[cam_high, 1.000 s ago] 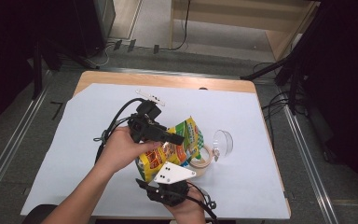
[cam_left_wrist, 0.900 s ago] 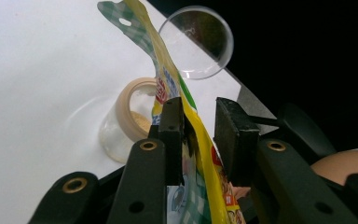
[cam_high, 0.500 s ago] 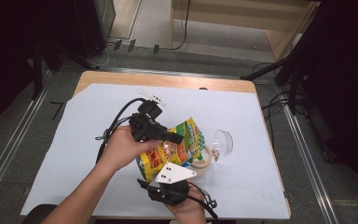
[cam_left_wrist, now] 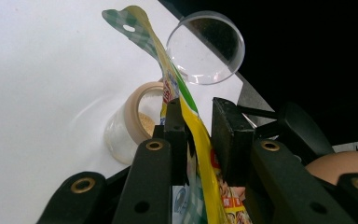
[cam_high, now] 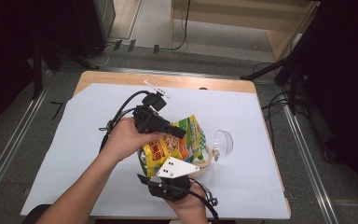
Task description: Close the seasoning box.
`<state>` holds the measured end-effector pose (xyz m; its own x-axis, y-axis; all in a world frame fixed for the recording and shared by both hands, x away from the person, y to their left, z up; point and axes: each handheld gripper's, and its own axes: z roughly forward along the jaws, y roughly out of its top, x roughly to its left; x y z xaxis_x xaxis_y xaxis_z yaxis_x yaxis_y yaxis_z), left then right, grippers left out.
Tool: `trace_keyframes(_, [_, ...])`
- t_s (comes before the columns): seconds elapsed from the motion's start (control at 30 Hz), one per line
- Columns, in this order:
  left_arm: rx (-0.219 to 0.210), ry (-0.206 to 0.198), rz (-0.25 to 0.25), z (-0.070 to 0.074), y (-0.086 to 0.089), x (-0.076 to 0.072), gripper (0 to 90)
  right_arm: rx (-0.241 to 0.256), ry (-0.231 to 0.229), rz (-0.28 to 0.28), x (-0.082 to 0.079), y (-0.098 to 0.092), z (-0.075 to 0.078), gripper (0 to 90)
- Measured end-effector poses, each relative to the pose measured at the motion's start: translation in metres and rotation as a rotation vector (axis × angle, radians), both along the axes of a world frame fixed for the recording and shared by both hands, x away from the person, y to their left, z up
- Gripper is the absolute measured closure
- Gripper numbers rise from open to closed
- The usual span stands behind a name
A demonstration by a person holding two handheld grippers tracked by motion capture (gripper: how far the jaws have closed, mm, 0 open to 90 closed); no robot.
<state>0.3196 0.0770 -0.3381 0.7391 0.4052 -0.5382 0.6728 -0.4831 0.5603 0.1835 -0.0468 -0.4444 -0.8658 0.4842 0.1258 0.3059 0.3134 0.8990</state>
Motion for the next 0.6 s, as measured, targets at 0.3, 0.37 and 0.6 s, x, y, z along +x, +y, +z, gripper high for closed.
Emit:
trace_keyframes(0.3, [0.012, -0.035, 0.004, 0.005, -0.002, -0.008, 76.1, 0.011, 0.013, 0.008, 0.002, 0.002, -0.001, 64.6])
trace_keyframes(0.37, [0.014, -0.039, 0.002, 0.005, -0.004, -0.01, 75.7, 0.014, 0.024, 0.008, 0.003, 0.003, -0.002, 65.1])
trace_keyframes(0.6, [-0.023, -0.017, 0.009, 0.007, -0.004, -0.009, 73.6, 0.032, 0.036, 0.006, 0.004, 0.002, 0.001, 65.6])
